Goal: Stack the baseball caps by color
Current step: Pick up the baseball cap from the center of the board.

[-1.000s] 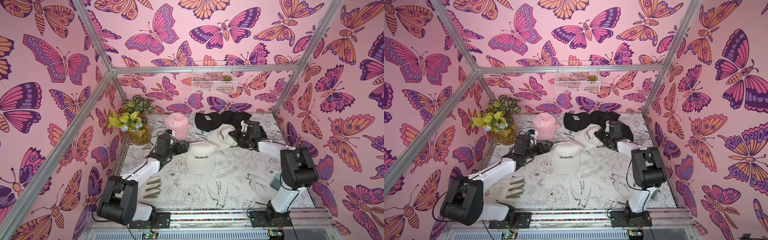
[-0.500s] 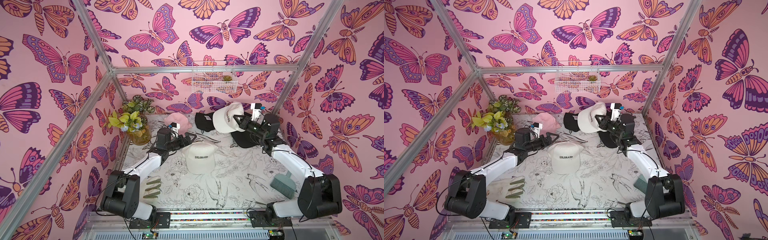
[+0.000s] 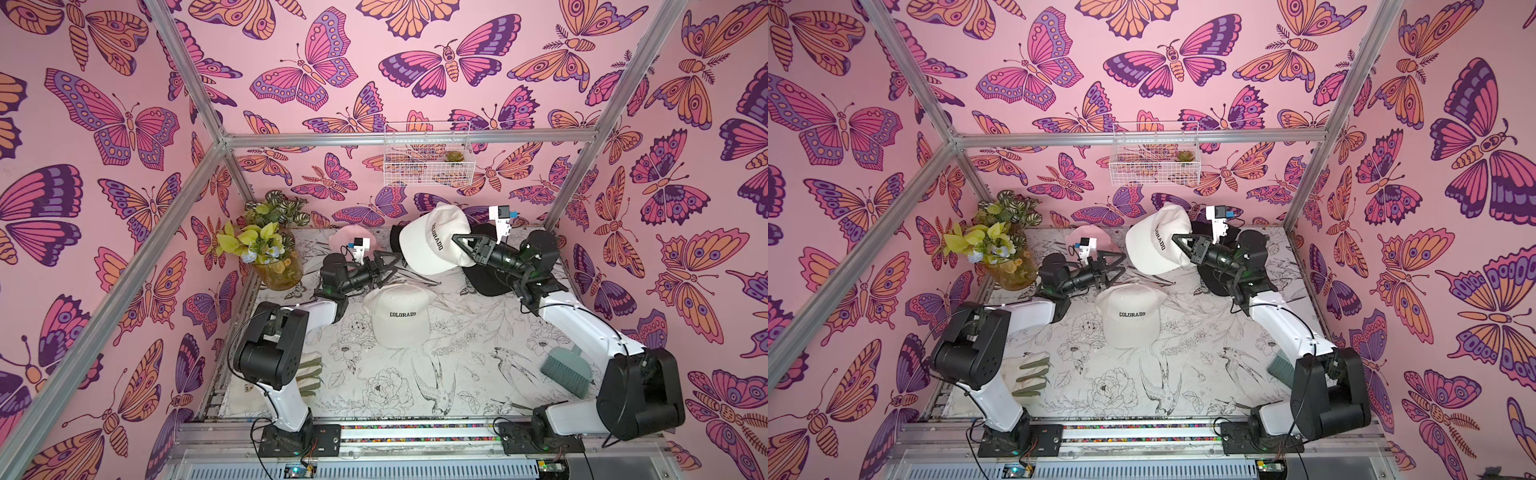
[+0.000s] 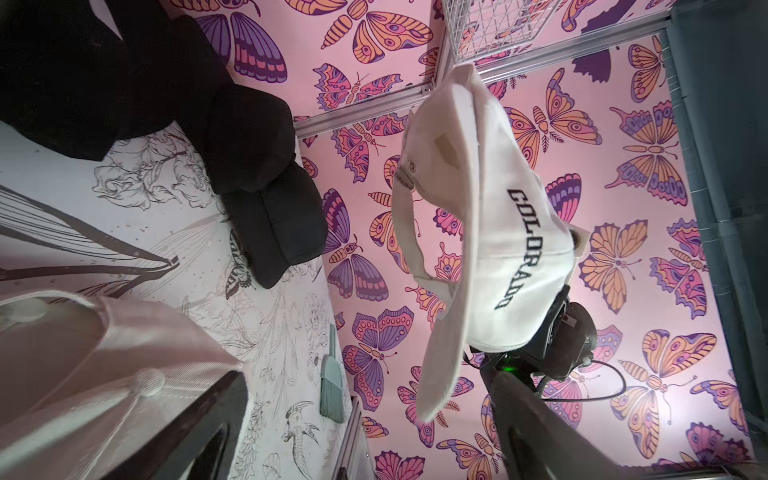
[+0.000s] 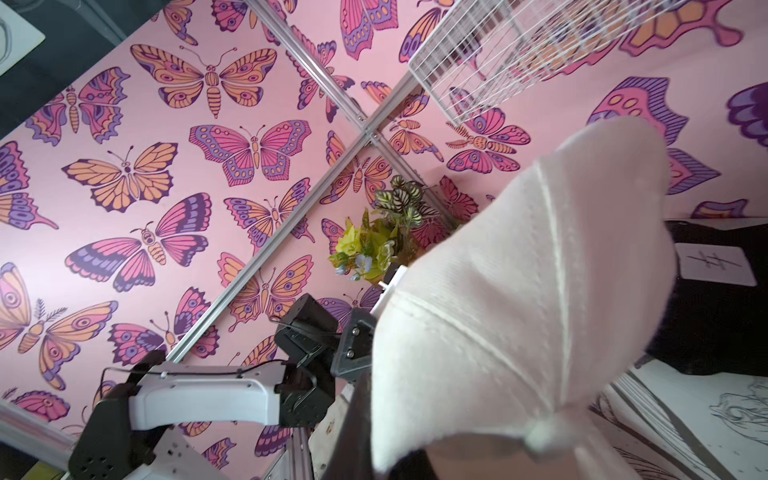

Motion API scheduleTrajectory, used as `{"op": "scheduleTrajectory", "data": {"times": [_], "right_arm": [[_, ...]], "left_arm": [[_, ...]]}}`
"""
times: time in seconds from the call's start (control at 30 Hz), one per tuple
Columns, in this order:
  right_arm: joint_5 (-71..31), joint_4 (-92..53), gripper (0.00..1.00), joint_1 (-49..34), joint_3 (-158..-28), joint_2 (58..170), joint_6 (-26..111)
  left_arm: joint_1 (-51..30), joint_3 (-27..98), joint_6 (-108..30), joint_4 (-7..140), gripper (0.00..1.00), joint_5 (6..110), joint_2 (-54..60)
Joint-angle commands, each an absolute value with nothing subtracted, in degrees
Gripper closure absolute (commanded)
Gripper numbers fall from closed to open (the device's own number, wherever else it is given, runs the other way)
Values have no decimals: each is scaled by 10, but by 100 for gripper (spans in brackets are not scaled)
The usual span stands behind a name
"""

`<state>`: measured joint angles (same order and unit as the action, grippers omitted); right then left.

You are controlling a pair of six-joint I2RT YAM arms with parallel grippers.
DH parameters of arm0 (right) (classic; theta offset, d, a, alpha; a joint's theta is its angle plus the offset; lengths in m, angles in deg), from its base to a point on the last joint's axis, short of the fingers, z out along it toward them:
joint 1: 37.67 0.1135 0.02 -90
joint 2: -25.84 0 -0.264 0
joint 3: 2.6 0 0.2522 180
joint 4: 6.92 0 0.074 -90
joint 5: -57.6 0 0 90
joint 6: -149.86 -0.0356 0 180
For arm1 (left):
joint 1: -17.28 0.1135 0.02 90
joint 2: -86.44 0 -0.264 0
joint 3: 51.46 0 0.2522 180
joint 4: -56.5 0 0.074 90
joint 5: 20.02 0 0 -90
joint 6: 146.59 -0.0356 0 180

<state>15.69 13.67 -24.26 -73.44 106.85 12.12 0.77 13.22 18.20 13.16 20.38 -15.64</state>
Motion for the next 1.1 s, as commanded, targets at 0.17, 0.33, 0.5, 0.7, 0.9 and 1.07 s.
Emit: {"op": "scheduleTrajectory", "data": {"times": [0.17, 0.33, 0.5, 0.7, 0.9, 1.07], "right_arm": [[186, 184, 100, -204, -742, 1096, 114], [179, 187, 100, -194, -737, 1103, 115], [133, 135, 64, -195, -715, 1080, 149], [27, 119, 29, -196, -654, 1037, 144], [-62, 141, 1, -198, -592, 1011, 100], [-49, 180, 1, -205, -584, 1023, 52]], "left_arm": [[-4, 166, 206, 69, 15, 173, -173], [-4, 169, 190, 93, 49, 169, -172], [4, 171, 179, 120, 100, 161, -165], [13, 176, 175, 123, 100, 134, -151], [15, 184, 180, 116, 100, 111, -146], [15, 185, 183, 111, 100, 103, -149]]}}
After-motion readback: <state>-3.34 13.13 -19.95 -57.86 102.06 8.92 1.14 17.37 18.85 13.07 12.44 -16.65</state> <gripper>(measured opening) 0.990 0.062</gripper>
